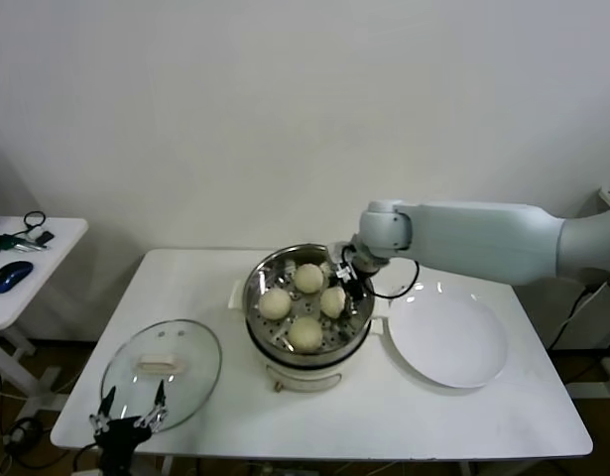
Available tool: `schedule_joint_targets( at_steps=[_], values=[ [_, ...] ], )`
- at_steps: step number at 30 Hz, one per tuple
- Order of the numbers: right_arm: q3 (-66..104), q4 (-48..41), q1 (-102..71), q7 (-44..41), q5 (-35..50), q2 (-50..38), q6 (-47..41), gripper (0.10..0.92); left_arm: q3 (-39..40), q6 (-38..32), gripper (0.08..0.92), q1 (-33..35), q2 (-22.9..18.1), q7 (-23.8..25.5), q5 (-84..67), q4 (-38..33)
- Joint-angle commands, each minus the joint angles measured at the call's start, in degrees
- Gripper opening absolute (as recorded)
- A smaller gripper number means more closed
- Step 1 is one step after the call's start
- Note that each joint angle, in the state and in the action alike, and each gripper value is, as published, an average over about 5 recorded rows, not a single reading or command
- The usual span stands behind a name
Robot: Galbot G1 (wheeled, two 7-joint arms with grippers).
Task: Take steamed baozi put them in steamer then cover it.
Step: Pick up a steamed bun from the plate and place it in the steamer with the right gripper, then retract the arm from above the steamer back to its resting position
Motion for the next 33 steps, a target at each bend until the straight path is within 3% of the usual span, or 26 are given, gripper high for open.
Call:
schedule_joint_targets(
  at_steps=[1, 8, 12, 15, 19, 26, 33],
  values=[
    [3.1, -0.9, -0.4, -2.1, 1.2, -0.2, 1.3, 0.796, -0.1, 0.8, 0.823, -0.2, 0.0, -0.3, 0.0, -0.1],
    [16.6, -2.9, 0.6, 0.3, 15.7, -6.6, 0.3, 0.822, 0.0, 2.8, 0.823, -0.7, 0.4, -3.1, -0.5, -0.9],
    [29.8, -2.3, -6.6, 15.3, 19.7, -12.5, -3.1, 0.823, 0.5, 6.0, 0.823, -1.9, 0.5, -7.8, -0.3, -2.2],
    [40.2, -0.3, -14.5, 27.7, 20.6, -17.0, -1.5, 0.823, 0.0, 5.3, 0.823, -2.3, 1.0, -7.7, -2.0, -2.8],
    [56.5, 3.9, -29.2, 37.7, 18.8, -23.3, 2.6, 0.823, -0.7, 0.4, 0.823, -3.0, 1.4, -7.7, -3.7, -2.3],
    [88.0, 13.6, -66.7, 42.5, 11.4, -31.5, 11.6, 0.823, -0.3, -4.4, 0.823, -4.5, 2.1, -8.8, -0.8, -1.5],
    [119.5, 17.3, -103.6, 41.3, 0.6, -23.3, 22.9, 0.823, -0.2, -8.2, 0.823, -5.3, 2.7, -9.9, 7.2, 0.9]
  ],
)
